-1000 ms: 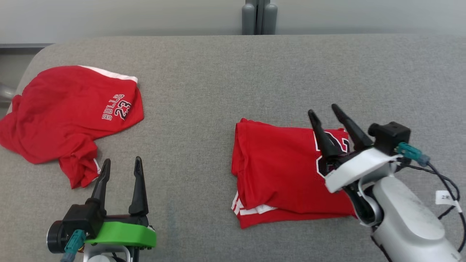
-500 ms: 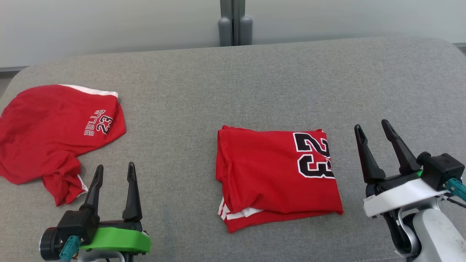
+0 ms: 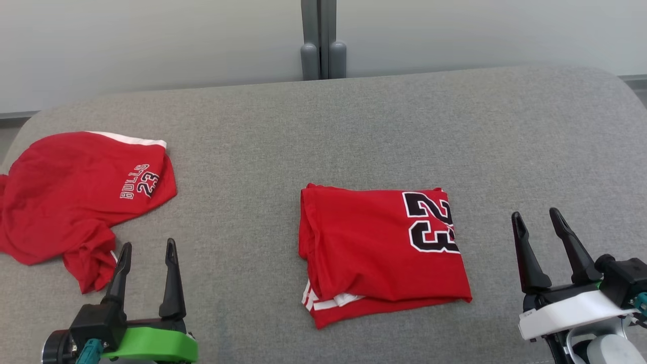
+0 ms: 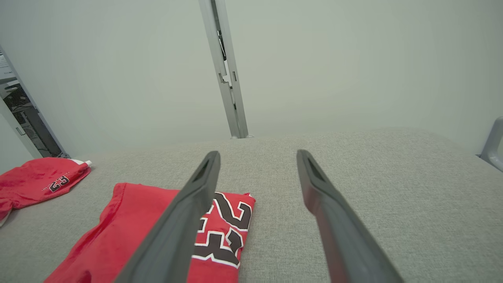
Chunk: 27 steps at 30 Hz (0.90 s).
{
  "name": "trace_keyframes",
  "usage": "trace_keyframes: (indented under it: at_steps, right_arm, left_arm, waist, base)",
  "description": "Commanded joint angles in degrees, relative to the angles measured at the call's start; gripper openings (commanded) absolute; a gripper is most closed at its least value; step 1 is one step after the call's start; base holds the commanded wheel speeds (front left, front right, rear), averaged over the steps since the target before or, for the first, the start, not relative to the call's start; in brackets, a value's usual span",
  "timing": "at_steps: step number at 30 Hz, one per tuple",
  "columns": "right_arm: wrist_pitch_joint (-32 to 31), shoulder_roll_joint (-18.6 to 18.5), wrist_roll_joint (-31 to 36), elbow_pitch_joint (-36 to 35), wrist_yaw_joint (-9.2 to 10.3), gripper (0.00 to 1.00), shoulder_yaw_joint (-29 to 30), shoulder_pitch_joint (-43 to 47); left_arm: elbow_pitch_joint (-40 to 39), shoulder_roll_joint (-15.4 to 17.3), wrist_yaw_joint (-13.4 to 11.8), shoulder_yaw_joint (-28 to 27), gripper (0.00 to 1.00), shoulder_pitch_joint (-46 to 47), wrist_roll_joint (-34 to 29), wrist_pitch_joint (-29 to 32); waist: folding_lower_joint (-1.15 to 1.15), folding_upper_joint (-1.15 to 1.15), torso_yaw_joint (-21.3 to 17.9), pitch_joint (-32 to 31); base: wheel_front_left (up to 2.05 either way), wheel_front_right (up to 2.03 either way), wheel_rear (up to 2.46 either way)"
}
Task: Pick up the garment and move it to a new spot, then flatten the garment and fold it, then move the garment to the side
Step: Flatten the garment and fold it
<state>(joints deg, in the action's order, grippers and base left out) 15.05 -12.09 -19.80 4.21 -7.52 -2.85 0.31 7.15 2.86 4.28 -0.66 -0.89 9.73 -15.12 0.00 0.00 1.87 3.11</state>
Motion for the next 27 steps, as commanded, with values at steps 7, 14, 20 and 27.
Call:
trace_keyframes:
  at_steps: [7,14,20,27]
  right_arm:
    - [0.2,1.2,2.0,-0.7,0.07,1.00,0.5,2.7]
    - [0.2,1.3,3.0,-0.2,0.07,1.00,-0.3,2.9]
    - [0.2,1.3,3.4,0.5,0.07,1.00,-0.6,2.8]
    - [0.2,1.2,3.5,0.9,0.07,1.00,-0.7,2.5]
  left_arm:
    - [-0.1,0.1,0.6,-1.0,1.00,-1.8,-1.4,0.0]
    - [0.5,0.2,1.0,-1.1,1.00,-1.8,-2.2,0.0]
    - [0.9,0.2,1.1,-1.2,1.00,-1.9,-2.5,0.0]
    - [1.1,0.2,1.1,-1.4,1.00,-1.9,-2.6,0.0]
  waist:
    - [0.00,0.00,0.6,-1.1]
    - [0.00,0.00,1.1,-1.2]
    - [0.00,0.00,1.2,-1.3]
    - [0.00,0.00,1.2,-1.5]
  base:
    - [0.00,0.00,0.00]
    - [0.00,0.00,0.00]
    - [0.00,0.00,0.00]
    - [0.00,0.00,0.00]
